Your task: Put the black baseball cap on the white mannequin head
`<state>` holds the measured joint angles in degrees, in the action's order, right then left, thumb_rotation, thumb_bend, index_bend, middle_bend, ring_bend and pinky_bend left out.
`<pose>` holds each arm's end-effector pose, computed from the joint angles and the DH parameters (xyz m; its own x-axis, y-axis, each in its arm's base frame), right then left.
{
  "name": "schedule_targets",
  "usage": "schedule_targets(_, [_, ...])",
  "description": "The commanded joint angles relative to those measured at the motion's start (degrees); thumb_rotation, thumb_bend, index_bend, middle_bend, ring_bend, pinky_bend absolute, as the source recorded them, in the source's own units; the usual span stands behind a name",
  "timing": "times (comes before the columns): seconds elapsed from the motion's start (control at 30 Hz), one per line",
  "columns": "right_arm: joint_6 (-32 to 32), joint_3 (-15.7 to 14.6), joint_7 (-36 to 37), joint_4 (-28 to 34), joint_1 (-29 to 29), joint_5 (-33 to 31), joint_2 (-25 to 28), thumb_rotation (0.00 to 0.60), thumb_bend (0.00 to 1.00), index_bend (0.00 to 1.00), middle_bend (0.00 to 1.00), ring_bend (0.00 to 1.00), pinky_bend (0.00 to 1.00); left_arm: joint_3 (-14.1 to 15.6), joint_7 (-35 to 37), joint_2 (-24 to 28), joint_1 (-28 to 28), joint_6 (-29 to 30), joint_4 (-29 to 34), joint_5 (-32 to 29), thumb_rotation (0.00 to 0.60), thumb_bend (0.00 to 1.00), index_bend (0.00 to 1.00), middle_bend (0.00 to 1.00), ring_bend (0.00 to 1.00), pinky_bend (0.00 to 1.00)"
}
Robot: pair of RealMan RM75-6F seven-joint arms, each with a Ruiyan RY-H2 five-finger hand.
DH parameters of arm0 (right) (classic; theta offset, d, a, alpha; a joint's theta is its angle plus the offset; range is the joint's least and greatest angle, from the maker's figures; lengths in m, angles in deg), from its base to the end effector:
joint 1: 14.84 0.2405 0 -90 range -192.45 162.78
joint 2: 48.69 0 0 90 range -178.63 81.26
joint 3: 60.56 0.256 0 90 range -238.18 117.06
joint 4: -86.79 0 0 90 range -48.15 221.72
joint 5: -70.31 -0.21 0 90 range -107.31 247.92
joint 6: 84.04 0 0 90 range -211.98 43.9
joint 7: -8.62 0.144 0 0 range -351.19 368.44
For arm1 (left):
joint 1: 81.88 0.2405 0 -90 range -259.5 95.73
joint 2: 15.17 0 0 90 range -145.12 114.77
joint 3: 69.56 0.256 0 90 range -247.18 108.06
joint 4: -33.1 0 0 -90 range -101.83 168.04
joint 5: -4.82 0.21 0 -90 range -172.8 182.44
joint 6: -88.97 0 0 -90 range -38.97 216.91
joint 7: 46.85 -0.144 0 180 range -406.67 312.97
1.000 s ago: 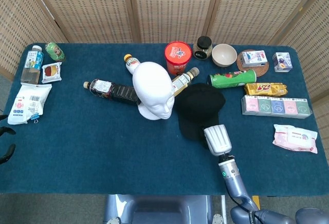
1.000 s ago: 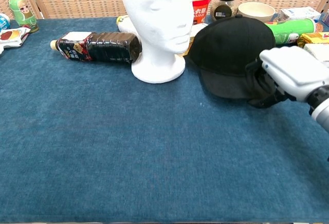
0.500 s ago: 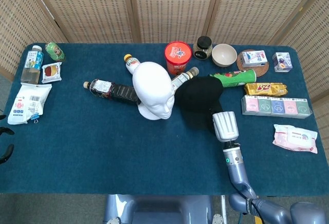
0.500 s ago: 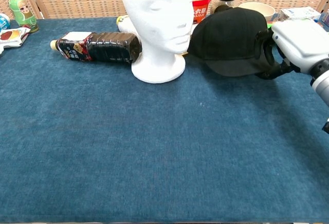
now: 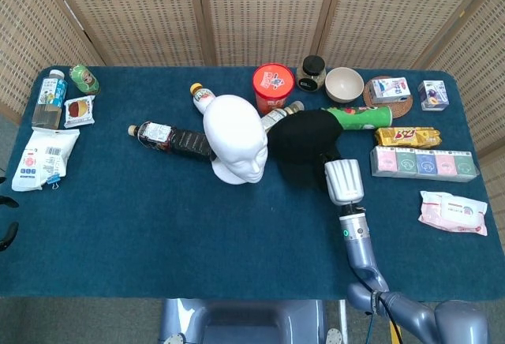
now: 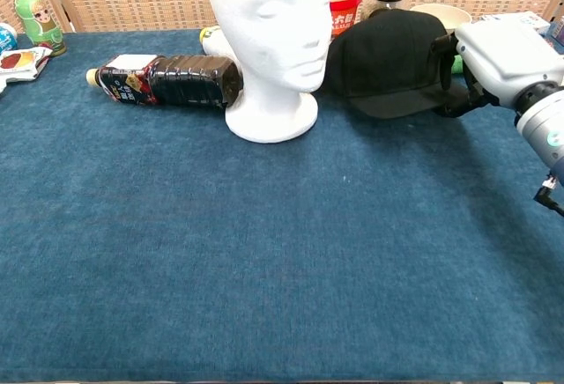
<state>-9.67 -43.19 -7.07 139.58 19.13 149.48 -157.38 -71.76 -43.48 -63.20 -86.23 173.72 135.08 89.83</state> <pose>-0.1971 -0.3552 -0.0228 0.4596 0.1766 0.8704 -0.8572 -0.1682 0.4867 -0.2966 0.1742 0.2288 0.4435 0.0154 0.8962 0.8961 0.0141 -0.4437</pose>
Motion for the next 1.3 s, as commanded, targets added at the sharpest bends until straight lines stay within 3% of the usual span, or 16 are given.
schedule_targets(0.03, [-0.2, 0.1, 0.3, -0.1, 0.2, -0.3, 0.1, 0.6, 0.36, 0.49, 0.51, 0.62, 0.76, 0.0, 0.1, 0.1, 0.1, 0.0, 0.0, 0.0, 0.6, 0.38, 0.39, 0.16, 0.08, 0.14])
schedule_targets(0.2, [-1.0, -0.1, 0.3, 0.4, 0.6, -0.7, 0.9, 0.6, 0.46, 0.54, 0.45, 0.54, 0.69, 0.1, 0.3, 0.3, 0.3, 0.2, 0.0, 0.0, 0.6, 0.38, 0.39, 0.16, 0.08, 0.14])
schedule_targets(0.33, [-1.3, -0.3, 0.1, 1.9, 0.8, -0.8, 1.8, 0.6, 0.5, 0.59, 0.45, 0.53, 0.68, 0.1, 0.5, 0.3, 0.4, 0.4, 0.0, 0.2, 0.6, 0.38, 0.39, 0.16, 0.08, 0.14])
schedule_targets(0.67, [1.7, -0.7, 3.2, 2.4, 0.6, 0.5, 2.7, 0.6, 0.63, 0.71, 0.58, 0.62, 0.72, 0.0, 0.8, 0.6, 0.7, 0.8, 0.0, 0.1, 0.6, 0.38, 0.39, 0.16, 0.08, 0.14])
schedule_targets(1.3, [9.6, -1.7, 11.4, -1.8, 1.4, 6.4, 5.1, 0.6, 0.69, 0.82, 0.71, 0.76, 0.8, -0.2, 0.1, 0.3, 0.4, 0.6, 0.5, 0.1, 0.6, 0.37, 0.39, 0.16, 0.08, 0.14])
